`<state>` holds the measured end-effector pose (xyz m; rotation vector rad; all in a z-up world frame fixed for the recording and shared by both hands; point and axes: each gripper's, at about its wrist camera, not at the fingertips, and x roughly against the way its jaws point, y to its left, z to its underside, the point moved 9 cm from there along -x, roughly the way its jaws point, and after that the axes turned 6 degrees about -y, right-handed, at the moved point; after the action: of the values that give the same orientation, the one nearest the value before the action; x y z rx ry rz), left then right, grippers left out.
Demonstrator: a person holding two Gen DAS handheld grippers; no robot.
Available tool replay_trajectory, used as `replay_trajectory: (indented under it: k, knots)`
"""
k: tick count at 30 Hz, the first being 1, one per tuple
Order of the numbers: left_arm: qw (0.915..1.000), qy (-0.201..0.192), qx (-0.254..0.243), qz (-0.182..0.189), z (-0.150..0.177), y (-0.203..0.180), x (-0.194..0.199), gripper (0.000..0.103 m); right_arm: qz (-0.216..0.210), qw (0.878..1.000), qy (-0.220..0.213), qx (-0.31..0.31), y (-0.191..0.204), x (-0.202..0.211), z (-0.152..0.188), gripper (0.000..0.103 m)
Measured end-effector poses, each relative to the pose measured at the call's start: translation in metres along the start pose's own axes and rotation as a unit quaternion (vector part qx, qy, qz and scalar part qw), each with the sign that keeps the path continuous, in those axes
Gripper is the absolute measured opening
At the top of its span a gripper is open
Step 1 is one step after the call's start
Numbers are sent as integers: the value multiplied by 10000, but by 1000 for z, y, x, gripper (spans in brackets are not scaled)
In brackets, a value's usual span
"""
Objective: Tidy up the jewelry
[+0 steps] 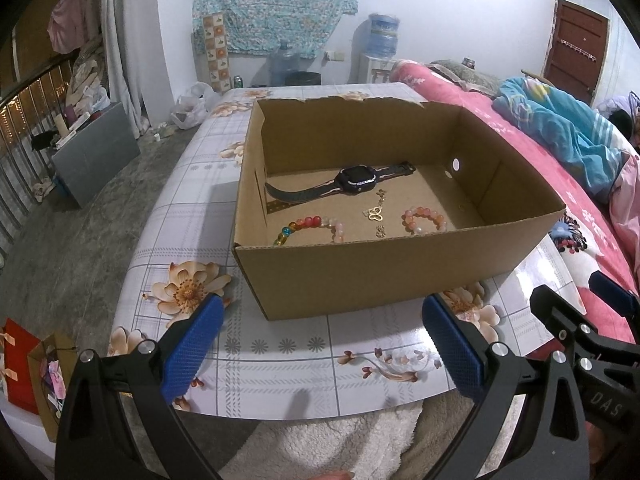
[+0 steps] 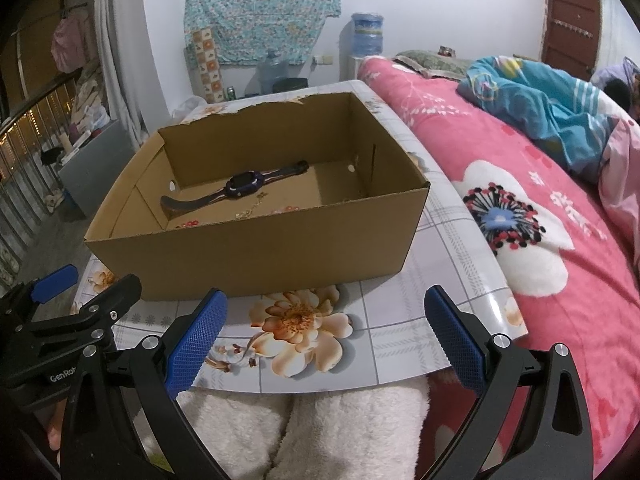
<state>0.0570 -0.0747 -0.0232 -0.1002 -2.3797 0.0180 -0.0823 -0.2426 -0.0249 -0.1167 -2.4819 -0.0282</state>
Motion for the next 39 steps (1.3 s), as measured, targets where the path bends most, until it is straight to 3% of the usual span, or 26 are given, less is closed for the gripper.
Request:
replay_trajectory:
  k: [39]
  knots:
    - [10000,23,38,-19,0,2,3,97,18,10000,20,-19,2,-3,4,95]
